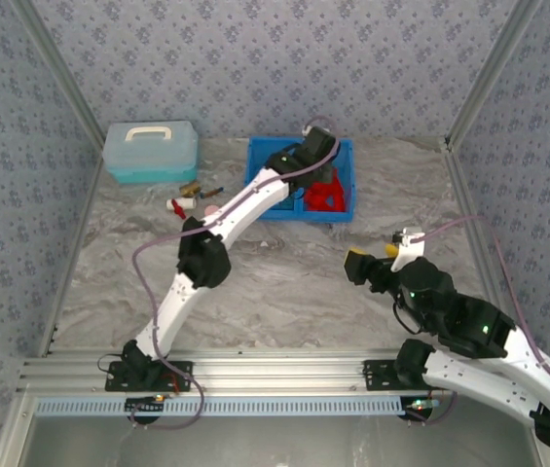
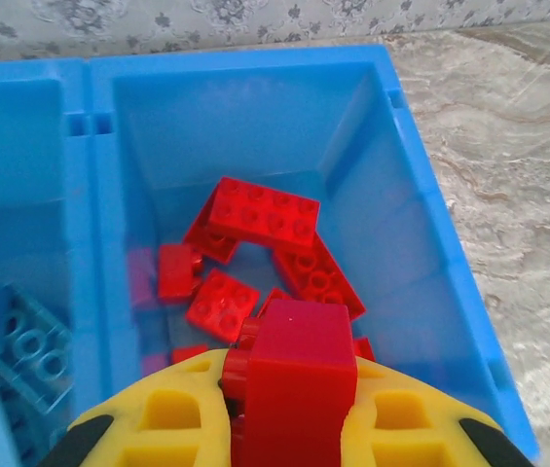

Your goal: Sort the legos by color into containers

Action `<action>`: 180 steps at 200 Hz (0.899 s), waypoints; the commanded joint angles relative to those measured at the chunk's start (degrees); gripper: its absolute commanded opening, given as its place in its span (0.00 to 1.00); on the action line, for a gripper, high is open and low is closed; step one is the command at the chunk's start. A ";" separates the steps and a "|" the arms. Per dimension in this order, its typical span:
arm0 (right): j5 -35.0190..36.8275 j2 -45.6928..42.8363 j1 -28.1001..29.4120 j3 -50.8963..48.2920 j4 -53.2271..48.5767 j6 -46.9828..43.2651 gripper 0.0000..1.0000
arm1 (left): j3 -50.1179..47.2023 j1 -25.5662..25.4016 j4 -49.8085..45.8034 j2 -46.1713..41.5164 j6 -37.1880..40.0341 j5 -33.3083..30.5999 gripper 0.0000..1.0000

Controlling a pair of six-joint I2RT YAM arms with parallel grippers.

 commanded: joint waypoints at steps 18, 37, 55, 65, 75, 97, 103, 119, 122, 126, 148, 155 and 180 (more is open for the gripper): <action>1.05 0.00 0.69 -1.29 -4.43 4.44 0.91 | 6.28 -0.10 -0.72 4.30 0.48 2.16 0.39; 1.48 -0.06 0.75 -1.20 -4.37 3.74 0.92 | 6.36 -0.16 -0.41 3.78 0.35 2.51 0.50; 2.95 -0.03 0.68 -1.62 -4.19 3.04 0.93 | 6.35 -0.56 -0.90 1.42 1.45 2.44 0.54; 4.47 -0.06 0.59 -2.40 -3.74 2.48 0.93 | 6.27 -0.84 -1.63 -0.66 2.46 2.08 0.57; 7.20 -0.07 0.53 -3.51 -3.17 1.99 0.95 | 5.93 -1.27 -2.63 -3.38 3.54 1.64 0.60; 17.67 0.08 -0.97 -7.63 -1.39 1.84 1.00 | -1.61 -2.44 -2.32 -12.86 6.01 -1.67 0.67; 20.37 0.17 -2.07 -9.33 -0.01 -0.68 1.00 | -6.69 -2.72 -0.37 -16.58 6.64 -2.90 0.70; 24.24 0.78 -7.40 -14.30 6.60 -5.64 1.00 | -25.78 -3.11 10.23 -29.32 8.47 -5.59 0.83; 23.91 0.99 -9.07 -15.30 8.29 -6.66 1.00 | -29.39 -3.09 12.46 -31.88 8.74 -5.97 0.86; 22.90 1.38 -11.74 -16.57 10.56 -8.32 1.00 | -34.43 -3.06 15.29 -35.14 9.23 -6.73 0.90; 7.22 5.92 -30.14 -22.12 22.43 -14.22 1.00 | -58.55 -2.95 25.38 -50.43 13.83 -13.96 0.99; 2.49 8.52 -36.19 -23.17 26.49 -15.04 1.00 | -64.00 -2.61 26.73 -54.27 14.97 -16.58 0.99; -7.74 20.84 -50.92 -23.10 37.28 -18.26 1.00 | -83.37 0.10 30.63 -66.49 19.34 -22.20 0.99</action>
